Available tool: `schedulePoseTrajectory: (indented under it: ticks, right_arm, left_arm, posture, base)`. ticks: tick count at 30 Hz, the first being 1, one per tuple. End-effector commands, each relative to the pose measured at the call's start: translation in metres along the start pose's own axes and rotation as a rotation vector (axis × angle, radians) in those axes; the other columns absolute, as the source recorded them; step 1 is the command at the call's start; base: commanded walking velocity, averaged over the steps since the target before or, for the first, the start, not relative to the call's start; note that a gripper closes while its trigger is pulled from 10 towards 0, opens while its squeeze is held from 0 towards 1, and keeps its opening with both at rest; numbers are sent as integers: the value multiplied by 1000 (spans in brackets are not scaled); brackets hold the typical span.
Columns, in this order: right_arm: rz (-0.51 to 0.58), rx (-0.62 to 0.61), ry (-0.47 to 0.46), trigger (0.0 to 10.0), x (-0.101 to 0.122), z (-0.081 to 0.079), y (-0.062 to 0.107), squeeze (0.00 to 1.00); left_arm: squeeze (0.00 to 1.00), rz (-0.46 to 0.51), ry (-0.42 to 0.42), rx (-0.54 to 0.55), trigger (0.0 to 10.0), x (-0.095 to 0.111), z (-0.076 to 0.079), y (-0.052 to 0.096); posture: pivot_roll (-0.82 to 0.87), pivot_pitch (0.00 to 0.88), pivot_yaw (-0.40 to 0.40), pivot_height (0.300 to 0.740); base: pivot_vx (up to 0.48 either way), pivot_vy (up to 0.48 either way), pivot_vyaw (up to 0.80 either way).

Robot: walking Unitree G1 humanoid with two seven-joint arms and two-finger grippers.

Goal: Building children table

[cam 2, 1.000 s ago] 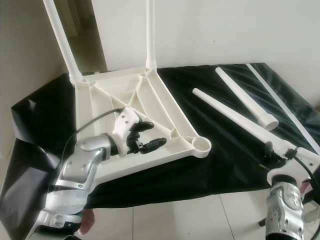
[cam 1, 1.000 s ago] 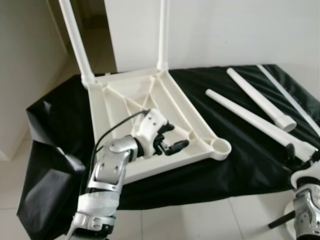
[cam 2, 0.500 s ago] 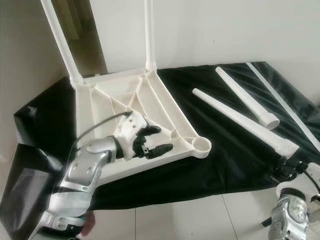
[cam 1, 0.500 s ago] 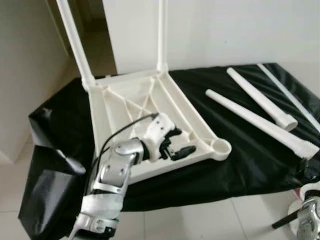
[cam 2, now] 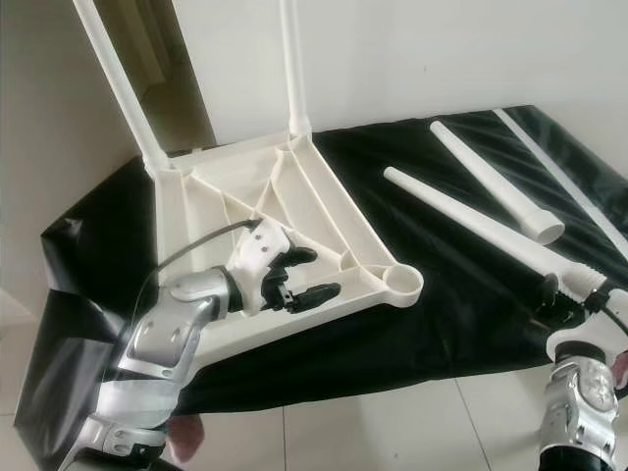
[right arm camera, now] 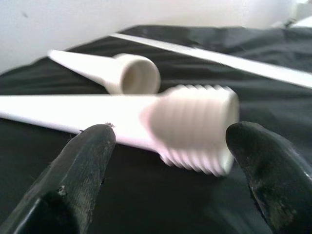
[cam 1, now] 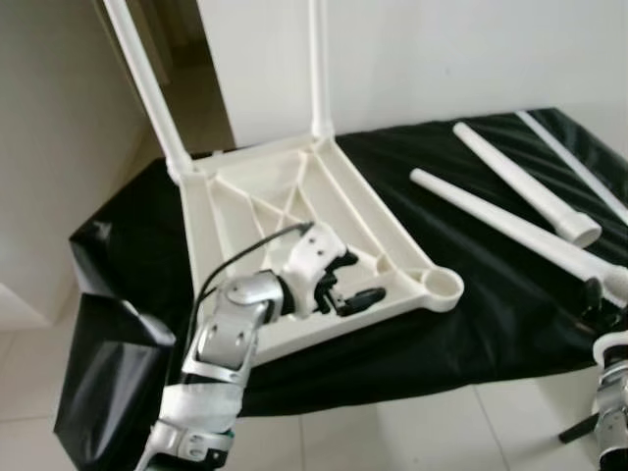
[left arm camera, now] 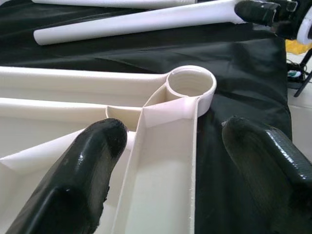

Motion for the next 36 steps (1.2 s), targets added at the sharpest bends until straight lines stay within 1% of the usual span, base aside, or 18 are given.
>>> schedulePoseTrajectory:
  ticks: [1, 4, 5, 6, 11, 13, 14, 16, 17, 19, 20, 23, 25, 28, 30, 33, 34, 36]
  right_arm:
    - [-34, 50, -9, 10000, -3, -6, -4, 0]
    - [-43, 81, -3, 10000, -2, -9, -7, 0]
    - [-58, 127, -5, 10000, -1, -14, -10, 0]
    - [-58, 127, -5, 10000, -1, -14, -10, 0]
    - [-96, 256, 0, 10000, -1, -31, -15, 0]
    - [-126, 371, -2, 10000, -4, -48, -11, 0]
    - [-161, 482, -2, 10000, -9, -66, -4, 0]
    - [-182, 561, 4, 10000, -12, -78, 4, 0]
    - [-182, 561, 4, 10000, -12, -78, 4, 0]
    - [-203, 624, 14, 10000, -15, -88, 14, 0]
    - [-203, 624, 14, 10000, -15, -88, 14, 0]
    - [-227, 672, 34, 10000, -16, -89, 31, 0]
    - [-227, 676, 35, 10000, -14, -87, 34, 0]
    - [-208, 665, 48, 10000, -4, -79, 42, 0]
    - [-170, 661, 51, 10000, 12, -72, 48, 0]
    - [-161, 665, 46, 10000, 17, -71, 50, 0]
    - [-136, 690, 58, 10000, 29, -69, 52, 0]
    - [-127, 698, 73, 10000, 33, -69, 51, 0]
  left_arm:
    - [0, -32, 2, 119, 10000, -4, -7, 5]
    - [0, -35, 2, 124, 10000, -4, -7, 6]
    - [0, -37, 3, 129, 10000, -4, -7, 7]
    - [0, -37, 3, 129, 10000, -4, -7, 7]
    - [0, -44, 4, 142, 10000, -4, -7, 10]
    - [0, -45, 7, 154, 10000, -5, -7, 11]
    - [0, -45, 12, 166, 10000, -5, -8, 12]
    - [0, -44, 13, 175, 10000, -5, -8, 12]
    - [0, -44, 13, 175, 10000, -5, -8, 12]
    - [0, -40, 16, 182, 10000, -4, -8, 12]
    - [0, -40, 16, 182, 10000, -4, -8, 12]
    - [0, -29, 20, 189, 10000, -4, -6, 10]
    - [0, -27, 21, 188, 10000, -3, -5, 9]
    - [0, -15, 14, 170, 10000, -2, -5, 6]
    - [0, -10, -1, 139, 10000, -3, -5, 1]
    - [0, -10, -6, 128, 10000, -4, -5, -1]
    - [0, -10, -21, 93, 10000, -6, -1, -7]
    - [0, -9, -31, 80, 10000, -7, -1, -9]
  posture:
    - [80, 67, 99, 740]
    - [90, 72, 96, 740]
    - [95, 75, 93, 740]
    - [95, 75, 93, 740]
    - [101, 79, 83, 740]
    - [105, 84, 65, 740]
    - [106, 84, 58, 740]
    - [108, 83, 47, 740]
    - [108, 83, 47, 740]
    - [109, 79, 33, 740]
    - [109, 79, 33, 740]
    - [101, 66, 9, 740]
    - [97, 63, 6, 740]
    - [83, 54, -1, 740]
    - [59, 44, -7, 740]
    - [59, 44, -7, 740]
    - [19, 27, -17, 740]
    - [10, 22, -18, 740]
  base:
    - [0, 0, 0]
    - [0, 0, 0]
    - [0, 0, 0]
    - [0, 0, 0]
    - [0, 0, 0]
    - [0, 0, 0]
    - [0, 0, 0]
    - [0, 0, 0]
    - [0, 0, 0]
    - [0, 0, 0]
    - [0, 0, 0]
    - [0, 0, 0]
    - [0, 0, 0]
    - [0, 0, 0]
    - [0, 0, 0]
    - [0, 0, 0]
    - [0, 0, 0]
    - [0, 0, 0]
Point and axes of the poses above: a point about 5 cm out from each wrist's last joint towards the gripper, its own y axis pointing back from the gripper into the wrist, its own x axis along the axis of the wrist's last joint, z = x × y, the point moved 1 cm from there along -y, pointing out of the wrist towards the gripper, and after that the axes turned 2 degrees about -y, right-handed, at the moved point
